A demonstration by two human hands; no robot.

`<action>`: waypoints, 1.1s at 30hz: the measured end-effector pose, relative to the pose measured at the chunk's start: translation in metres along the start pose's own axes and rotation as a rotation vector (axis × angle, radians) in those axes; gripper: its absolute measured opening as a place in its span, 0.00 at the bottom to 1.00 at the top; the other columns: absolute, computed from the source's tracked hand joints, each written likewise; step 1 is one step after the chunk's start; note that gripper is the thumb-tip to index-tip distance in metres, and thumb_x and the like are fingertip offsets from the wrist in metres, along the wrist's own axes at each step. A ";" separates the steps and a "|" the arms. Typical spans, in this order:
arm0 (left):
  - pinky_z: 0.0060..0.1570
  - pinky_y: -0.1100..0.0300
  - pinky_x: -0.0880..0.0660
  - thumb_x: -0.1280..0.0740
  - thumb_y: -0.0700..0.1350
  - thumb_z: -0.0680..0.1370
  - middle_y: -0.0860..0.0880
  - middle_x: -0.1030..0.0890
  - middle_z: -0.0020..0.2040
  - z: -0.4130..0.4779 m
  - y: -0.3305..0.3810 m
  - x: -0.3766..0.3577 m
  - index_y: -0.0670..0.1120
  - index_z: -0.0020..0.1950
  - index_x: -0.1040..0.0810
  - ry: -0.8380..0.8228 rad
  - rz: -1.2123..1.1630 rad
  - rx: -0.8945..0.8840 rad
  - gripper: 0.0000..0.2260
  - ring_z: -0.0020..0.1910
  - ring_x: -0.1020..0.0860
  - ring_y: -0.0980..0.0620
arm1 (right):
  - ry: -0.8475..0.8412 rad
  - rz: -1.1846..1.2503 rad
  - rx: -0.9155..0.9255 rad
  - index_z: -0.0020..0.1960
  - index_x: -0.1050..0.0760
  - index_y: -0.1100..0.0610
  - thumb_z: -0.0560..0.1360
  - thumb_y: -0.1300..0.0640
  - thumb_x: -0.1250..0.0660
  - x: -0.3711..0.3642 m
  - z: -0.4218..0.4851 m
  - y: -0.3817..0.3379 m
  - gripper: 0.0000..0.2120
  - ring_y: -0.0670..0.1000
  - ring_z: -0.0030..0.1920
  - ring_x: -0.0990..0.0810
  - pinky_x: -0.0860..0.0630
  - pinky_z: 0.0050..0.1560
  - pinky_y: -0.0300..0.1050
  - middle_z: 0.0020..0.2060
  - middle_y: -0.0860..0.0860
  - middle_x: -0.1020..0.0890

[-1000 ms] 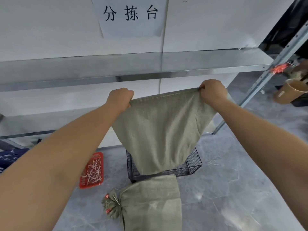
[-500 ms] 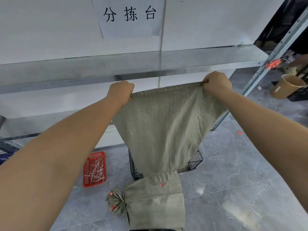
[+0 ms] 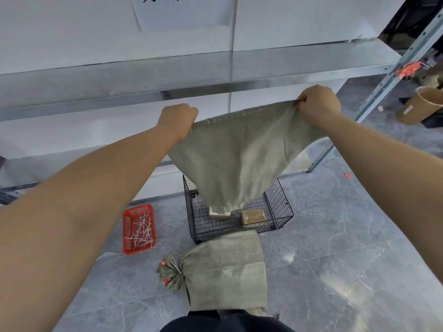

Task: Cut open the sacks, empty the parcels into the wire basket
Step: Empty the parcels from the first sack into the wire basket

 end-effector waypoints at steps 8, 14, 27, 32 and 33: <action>0.29 0.61 0.44 0.37 0.30 0.73 0.49 0.42 0.30 0.009 0.000 0.002 0.42 0.35 0.38 0.039 0.025 0.004 0.13 0.33 0.34 0.48 | -0.033 0.050 -0.018 0.55 0.21 0.62 0.74 0.65 0.42 -0.004 0.004 0.002 0.15 0.62 0.56 0.23 0.28 0.47 0.47 0.56 0.60 0.20; 0.28 0.61 0.47 0.38 0.30 0.72 0.46 0.34 0.35 0.015 0.002 0.010 0.43 0.39 0.35 0.102 -0.048 0.030 0.10 0.36 0.33 0.47 | -0.008 0.240 -0.005 0.54 0.20 0.64 0.75 0.65 0.41 -0.002 0.000 -0.006 0.14 0.61 0.56 0.23 0.26 0.55 0.49 0.54 0.60 0.19; 0.37 0.55 0.36 0.40 0.32 0.74 0.37 0.24 0.47 0.015 -0.025 0.041 0.37 0.47 0.27 0.246 -0.128 0.178 0.04 0.46 0.24 0.40 | 0.048 0.195 0.009 0.55 0.20 0.61 0.74 0.64 0.41 0.007 -0.004 -0.001 0.14 0.61 0.56 0.23 0.27 0.50 0.46 0.55 0.59 0.19; 0.38 0.56 0.36 0.38 0.34 0.76 0.39 0.24 0.46 0.011 -0.041 0.043 0.38 0.48 0.26 0.227 -0.105 0.223 0.04 0.46 0.24 0.40 | 0.021 0.071 0.074 0.53 0.19 0.59 0.74 0.63 0.41 0.022 0.003 -0.022 0.14 0.61 0.56 0.23 0.29 0.46 0.46 0.53 0.58 0.19; 0.39 0.56 0.36 0.38 0.34 0.76 0.40 0.26 0.44 0.008 -0.043 0.043 0.38 0.47 0.27 0.223 -0.113 0.239 0.03 0.46 0.24 0.41 | 0.016 0.060 0.085 0.53 0.19 0.58 0.74 0.63 0.40 0.024 0.003 -0.026 0.14 0.61 0.56 0.23 0.29 0.46 0.46 0.53 0.58 0.19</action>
Point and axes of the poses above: each hand's wrist, its own z-axis towards the middle knuckle, its own x-axis out of the back of the hand, y = z × x, the point moved 7 cm from there along z, towards the middle knuckle
